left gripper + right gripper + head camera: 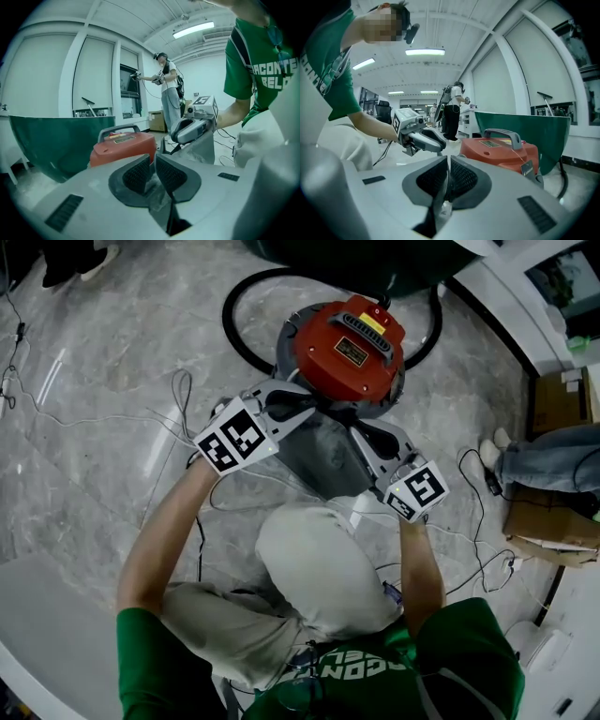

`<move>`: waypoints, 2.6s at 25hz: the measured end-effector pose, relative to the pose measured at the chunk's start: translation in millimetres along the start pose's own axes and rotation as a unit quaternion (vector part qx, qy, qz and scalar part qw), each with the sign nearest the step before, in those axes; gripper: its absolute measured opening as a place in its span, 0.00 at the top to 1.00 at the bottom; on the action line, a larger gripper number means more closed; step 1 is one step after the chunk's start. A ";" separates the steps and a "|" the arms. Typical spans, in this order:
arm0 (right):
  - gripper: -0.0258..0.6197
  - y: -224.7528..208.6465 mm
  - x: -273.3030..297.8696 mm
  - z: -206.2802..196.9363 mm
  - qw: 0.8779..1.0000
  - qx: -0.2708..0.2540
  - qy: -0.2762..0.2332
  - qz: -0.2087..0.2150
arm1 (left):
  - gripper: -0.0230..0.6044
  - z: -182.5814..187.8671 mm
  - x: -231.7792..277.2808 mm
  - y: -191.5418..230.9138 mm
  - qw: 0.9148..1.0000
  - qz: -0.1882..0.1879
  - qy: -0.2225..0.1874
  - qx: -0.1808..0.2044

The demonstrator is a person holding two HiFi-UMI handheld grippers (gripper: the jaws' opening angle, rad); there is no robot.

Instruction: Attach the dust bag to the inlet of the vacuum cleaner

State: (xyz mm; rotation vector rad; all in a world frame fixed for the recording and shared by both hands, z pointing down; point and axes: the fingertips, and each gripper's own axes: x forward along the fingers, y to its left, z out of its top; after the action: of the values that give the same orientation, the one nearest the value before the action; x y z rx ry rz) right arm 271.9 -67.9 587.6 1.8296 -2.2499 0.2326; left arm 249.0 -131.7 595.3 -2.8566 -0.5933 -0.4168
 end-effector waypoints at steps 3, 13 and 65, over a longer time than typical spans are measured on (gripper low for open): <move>0.92 -1.3 -1.3 10.8 1.000 -0.001 0.018 -0.017 | 0.89 9.8 -8.7 1.3 1.000 -0.009 0.002 -0.008; 0.94 -3.3 -18.4 104.3 0.996 0.065 0.031 -0.053 | 0.95 79.5 -62.4 15.4 0.996 0.018 -0.007 -0.089; 0.95 102.8 -254.9 607.7 0.997 0.076 0.029 -0.005 | 0.96 601.9 -292.2 -91.6 0.915 0.287 -0.084 -0.270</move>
State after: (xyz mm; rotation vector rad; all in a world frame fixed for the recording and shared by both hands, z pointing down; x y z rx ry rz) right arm 172.6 31.2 -64.4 1.8822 -2.2372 0.4614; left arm 94.0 -7.5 -50.1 -3.4025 0.4296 -0.2592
